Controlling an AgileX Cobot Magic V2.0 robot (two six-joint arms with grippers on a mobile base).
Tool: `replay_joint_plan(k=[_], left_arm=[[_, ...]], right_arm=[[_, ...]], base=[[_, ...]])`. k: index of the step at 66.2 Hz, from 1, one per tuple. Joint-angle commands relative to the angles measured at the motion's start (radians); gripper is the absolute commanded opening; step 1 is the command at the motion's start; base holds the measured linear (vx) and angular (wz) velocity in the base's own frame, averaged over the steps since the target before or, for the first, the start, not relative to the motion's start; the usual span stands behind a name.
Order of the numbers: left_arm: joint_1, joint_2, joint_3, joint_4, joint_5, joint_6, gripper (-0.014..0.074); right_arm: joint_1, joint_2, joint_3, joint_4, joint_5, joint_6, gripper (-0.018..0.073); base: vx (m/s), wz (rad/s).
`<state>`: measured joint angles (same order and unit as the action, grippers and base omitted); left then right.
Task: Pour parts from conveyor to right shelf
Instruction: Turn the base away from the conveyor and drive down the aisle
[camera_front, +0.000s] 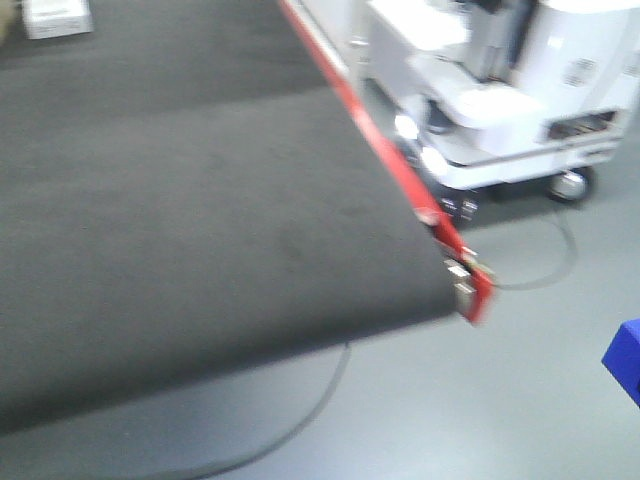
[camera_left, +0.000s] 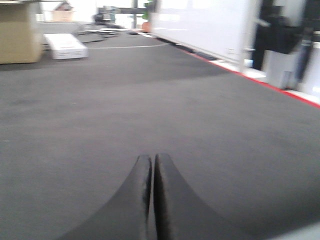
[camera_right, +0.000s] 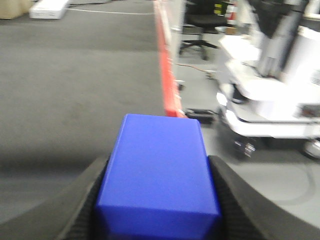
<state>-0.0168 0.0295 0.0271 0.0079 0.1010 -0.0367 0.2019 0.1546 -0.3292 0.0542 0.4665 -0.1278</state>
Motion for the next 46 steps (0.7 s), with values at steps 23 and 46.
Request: replay_joint_plan(k=[23,46], left_arm=[[-0.006,0.018,-0.02,-0.008,-0.078,-0.008,-0.0006],[-0.006,0.018,-0.02,-0.008,-0.078,-0.008,-0.0006]], right_arm=[[-0.005,0.009,-0.029,-0.008,-0.084,-0.005,-0.0005],[-0.005,0.009,-0.029,-0.008,-0.084,-0.005,-0.0005]], base=[[-0.4,-0.81],[-0.38,-0.88]])
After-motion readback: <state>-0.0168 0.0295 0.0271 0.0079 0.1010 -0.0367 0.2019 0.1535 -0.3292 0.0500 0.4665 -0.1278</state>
